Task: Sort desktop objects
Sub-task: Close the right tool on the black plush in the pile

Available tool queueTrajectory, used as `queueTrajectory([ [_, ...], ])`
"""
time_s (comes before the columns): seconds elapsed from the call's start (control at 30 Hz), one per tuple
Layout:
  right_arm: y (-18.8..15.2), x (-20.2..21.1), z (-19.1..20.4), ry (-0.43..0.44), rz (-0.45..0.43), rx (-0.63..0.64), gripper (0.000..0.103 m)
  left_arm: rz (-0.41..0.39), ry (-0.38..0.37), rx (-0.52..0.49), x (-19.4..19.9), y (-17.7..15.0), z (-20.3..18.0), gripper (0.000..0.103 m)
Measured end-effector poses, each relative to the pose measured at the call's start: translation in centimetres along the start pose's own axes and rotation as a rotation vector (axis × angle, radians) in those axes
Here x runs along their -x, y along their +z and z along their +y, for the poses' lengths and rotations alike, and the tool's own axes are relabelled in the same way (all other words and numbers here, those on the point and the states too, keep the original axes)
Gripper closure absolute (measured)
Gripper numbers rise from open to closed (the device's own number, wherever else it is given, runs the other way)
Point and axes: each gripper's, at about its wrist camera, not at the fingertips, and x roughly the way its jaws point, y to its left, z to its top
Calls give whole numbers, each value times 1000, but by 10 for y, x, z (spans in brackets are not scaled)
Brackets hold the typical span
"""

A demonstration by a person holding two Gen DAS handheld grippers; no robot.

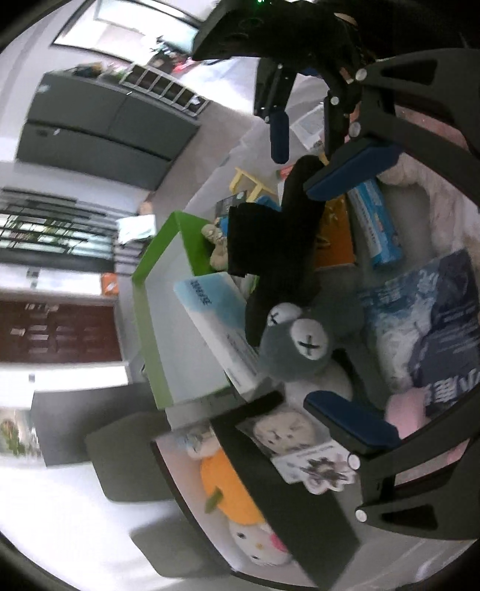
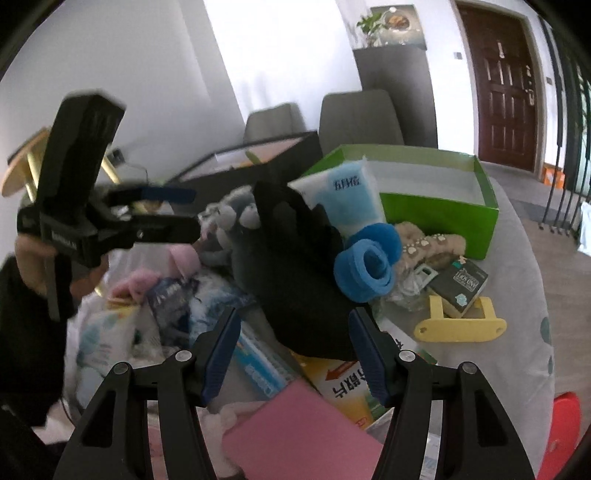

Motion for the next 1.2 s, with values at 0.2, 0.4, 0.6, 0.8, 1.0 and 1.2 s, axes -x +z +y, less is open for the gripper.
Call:
queueTrajectory([
  [0.2, 6, -17, 7, -55, 72, 62, 39, 13, -111, -71, -18, 22, 4, 0],
  [0.4, 11, -33, 4, -64, 119, 53, 51, 46, -149, -137, -37, 37, 9, 7],
  [0.6, 16, -29, -9, -17, 103, -53, 55, 66, -201, -187, -50, 46, 15, 16],
  [0.8, 19, -22, -35, 67, 65, -224, 57, 100, -230, -207, -64, 50, 22, 18],
  [1.0, 18, -20, -48, 103, 44, -282, 57, 129, -281, -247, -78, 58, 18, 19],
  [1.2, 17, -20, -55, 115, 38, -299, 57, 137, -303, -264, -84, 64, 18, 16],
])
